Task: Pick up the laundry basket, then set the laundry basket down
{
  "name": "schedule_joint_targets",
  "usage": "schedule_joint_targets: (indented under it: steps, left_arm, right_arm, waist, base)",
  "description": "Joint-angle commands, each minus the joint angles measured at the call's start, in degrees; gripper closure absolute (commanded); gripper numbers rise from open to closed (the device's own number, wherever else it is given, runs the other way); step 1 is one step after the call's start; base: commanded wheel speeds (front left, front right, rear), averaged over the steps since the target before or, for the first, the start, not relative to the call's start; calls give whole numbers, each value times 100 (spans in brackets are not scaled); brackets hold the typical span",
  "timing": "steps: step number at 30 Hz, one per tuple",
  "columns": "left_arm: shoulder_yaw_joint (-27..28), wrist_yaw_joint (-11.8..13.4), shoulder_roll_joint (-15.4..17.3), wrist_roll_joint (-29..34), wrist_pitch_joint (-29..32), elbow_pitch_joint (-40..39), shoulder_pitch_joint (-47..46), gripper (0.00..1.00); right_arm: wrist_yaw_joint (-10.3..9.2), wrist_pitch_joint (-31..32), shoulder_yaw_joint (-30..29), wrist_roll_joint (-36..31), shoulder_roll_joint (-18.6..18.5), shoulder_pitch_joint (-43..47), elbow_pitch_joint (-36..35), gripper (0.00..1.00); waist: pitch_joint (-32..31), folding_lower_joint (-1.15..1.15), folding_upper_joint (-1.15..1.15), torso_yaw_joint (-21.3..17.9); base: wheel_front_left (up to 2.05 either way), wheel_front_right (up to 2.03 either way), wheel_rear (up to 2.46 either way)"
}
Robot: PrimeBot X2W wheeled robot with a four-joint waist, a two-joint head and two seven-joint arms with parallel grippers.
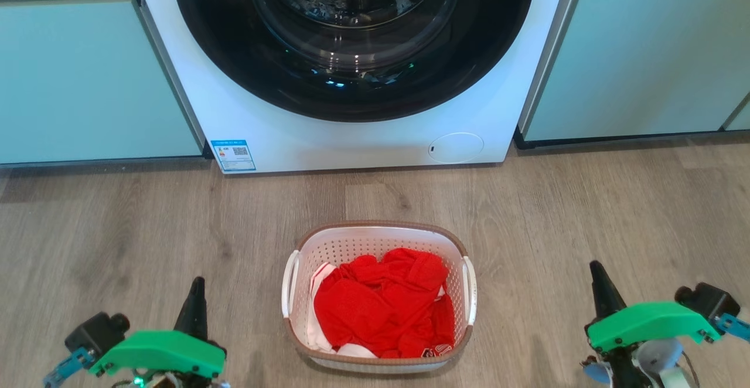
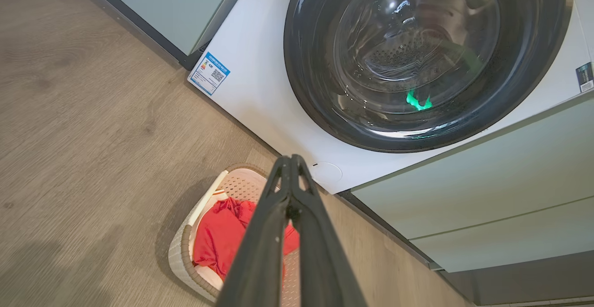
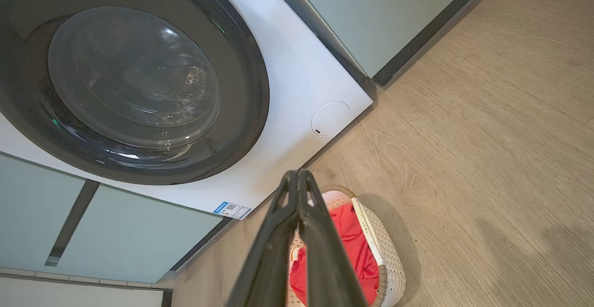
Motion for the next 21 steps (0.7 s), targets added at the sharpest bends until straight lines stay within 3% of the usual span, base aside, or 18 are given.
schedule_joint_targets:
  steps: [1,21]
  left_arm:
    - [200,-54,85,-219,48,-161,-331,100]
    - [423,-221,86,-1480,355,-100,-555,100]
  right_arm:
    - [4,54,0,219,-110,-336,-223,100]
    - [5,365,-183,1409,-120,-392,-307,100]
  waist:
    - [2,0,0,1]
    - [21,0,0,9]
  base:
    - [0,0,0]
    - [0,0,0]
